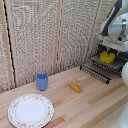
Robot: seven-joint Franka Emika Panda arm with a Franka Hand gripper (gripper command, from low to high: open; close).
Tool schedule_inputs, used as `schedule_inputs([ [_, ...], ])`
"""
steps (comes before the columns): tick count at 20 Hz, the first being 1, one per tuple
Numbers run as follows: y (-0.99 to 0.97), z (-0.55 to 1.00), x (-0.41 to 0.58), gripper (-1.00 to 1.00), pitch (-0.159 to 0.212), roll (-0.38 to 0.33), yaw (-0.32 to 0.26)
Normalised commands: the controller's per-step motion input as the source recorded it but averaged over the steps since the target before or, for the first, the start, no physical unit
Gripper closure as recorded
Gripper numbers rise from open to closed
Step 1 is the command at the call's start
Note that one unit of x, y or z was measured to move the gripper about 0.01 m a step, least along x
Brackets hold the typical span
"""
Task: Please reach out your grabber to the yellow dish. Tenderly grip the yellow dish using your grabber. Set the yellow dish on the baking sheet. Posit your grabber on the rim of the baking sheet carrying the yellow dish. Mindfully slide the baking sheet with the yellow dish into the oven. Let go of your grabber's hold on the baking sheet's edge when it is entirely in the oven.
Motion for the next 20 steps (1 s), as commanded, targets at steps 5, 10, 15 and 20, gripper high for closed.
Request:
schedule_inputs([
  [5, 0.54, 0.76, 0.014, -1.00, 0.175, -0.027, 0.134],
  [10, 0.31, 0.48, 0.003, -1.00, 0.217, -0.116, 0.203],
  [15, 0.06, 0.10, -0.061, -1.00, 0.170, -0.249, 0.208],
  [20, 0.00, 0.00, -0.154, -1.00, 0.138, -0.275, 0.238],
])
